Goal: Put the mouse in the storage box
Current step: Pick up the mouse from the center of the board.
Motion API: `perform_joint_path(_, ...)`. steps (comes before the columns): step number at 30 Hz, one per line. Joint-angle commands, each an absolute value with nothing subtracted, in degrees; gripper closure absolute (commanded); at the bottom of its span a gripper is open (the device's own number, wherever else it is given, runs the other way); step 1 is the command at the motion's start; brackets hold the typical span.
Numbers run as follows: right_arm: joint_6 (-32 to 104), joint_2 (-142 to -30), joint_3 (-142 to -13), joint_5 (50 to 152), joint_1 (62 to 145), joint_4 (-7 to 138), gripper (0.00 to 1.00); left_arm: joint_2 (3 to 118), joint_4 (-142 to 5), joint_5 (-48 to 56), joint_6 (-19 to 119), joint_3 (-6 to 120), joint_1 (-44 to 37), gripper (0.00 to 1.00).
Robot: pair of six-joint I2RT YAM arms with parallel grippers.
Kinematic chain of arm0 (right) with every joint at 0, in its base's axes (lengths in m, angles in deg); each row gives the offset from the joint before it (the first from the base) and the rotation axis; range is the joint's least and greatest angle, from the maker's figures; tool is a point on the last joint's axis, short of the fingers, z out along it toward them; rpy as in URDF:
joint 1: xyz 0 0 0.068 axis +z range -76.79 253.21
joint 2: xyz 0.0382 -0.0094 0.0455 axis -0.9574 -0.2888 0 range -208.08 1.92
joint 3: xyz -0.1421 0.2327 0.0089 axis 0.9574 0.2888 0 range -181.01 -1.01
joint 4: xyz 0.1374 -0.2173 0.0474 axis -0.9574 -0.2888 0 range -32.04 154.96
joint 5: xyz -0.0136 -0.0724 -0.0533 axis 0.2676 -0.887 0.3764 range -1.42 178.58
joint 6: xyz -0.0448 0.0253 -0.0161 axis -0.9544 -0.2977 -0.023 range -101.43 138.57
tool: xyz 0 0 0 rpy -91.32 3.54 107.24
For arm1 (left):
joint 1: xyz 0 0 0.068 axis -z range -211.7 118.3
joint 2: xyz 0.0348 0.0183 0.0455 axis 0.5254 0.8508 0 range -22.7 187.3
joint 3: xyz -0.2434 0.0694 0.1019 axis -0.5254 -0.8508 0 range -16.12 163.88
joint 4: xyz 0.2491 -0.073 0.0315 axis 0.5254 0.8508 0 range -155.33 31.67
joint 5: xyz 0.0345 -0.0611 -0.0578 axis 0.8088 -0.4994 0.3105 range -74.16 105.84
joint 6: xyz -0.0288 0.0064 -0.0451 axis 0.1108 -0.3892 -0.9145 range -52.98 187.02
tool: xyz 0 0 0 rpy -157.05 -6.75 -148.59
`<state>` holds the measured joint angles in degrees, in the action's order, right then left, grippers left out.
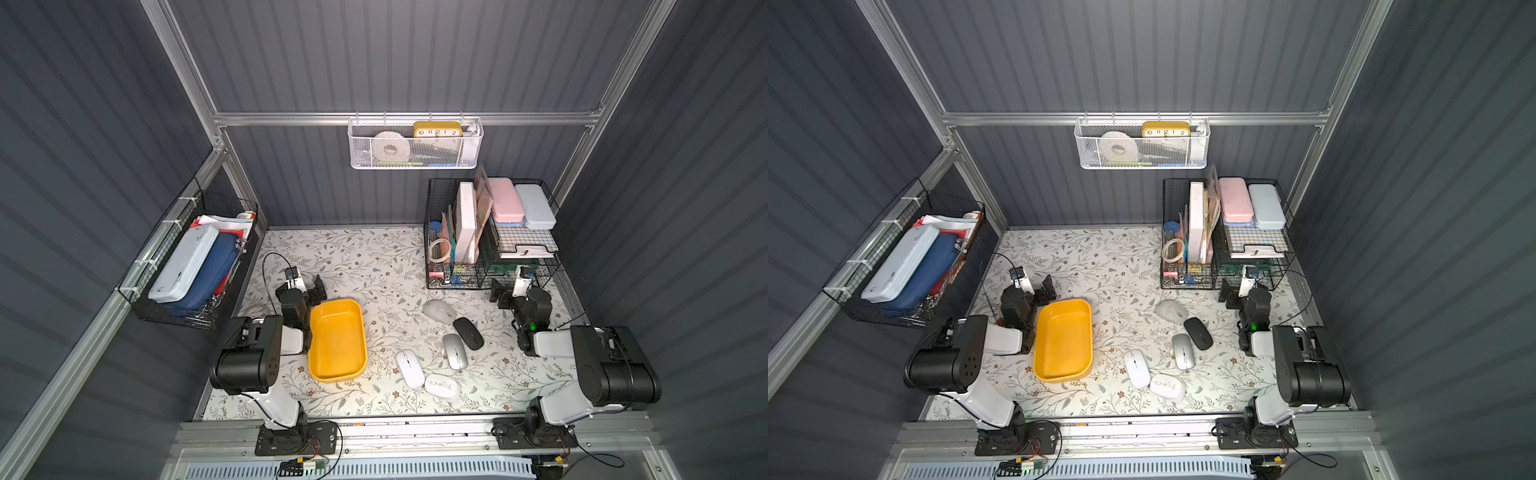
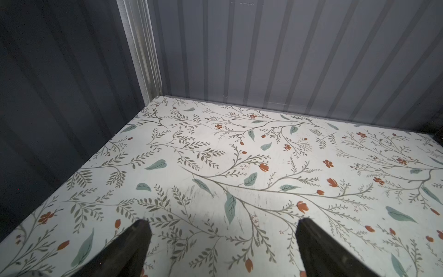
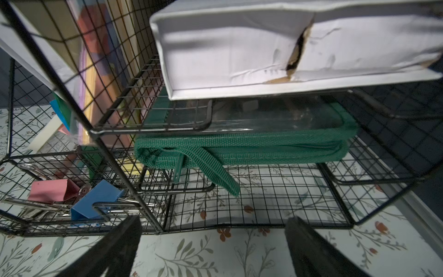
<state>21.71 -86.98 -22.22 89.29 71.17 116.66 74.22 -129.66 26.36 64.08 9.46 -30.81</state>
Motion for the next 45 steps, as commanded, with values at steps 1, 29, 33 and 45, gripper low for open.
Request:
perform_joint_path(1, 21.56, -87.69, -23.24, 89.32, 70.87, 118.13, 0.01, 74.72, -131.23, 26.82, 64.83, 10.60, -30.47, 0.01)
perform_joint_path(29, 22.00, -87.74, -23.31, 88.83, 70.75, 118.05, 0.01, 74.76, -131.29, 26.79, 64.84, 10.60, -30.47, 0.01)
perform_joint_path(33, 21.53, -87.64, -23.25, 89.39, 70.80, 118.09, 0.01, 74.60, -131.52, 26.89, 64.92, 10.57, -30.47, 0.01)
perform_joint_path(45, 34.71, -59.18, -35.29, 91.60, 72.74, 77.53, 0.01, 57.52, -68.40, 18.10, 50.51, 46.15, -30.38, 0.01)
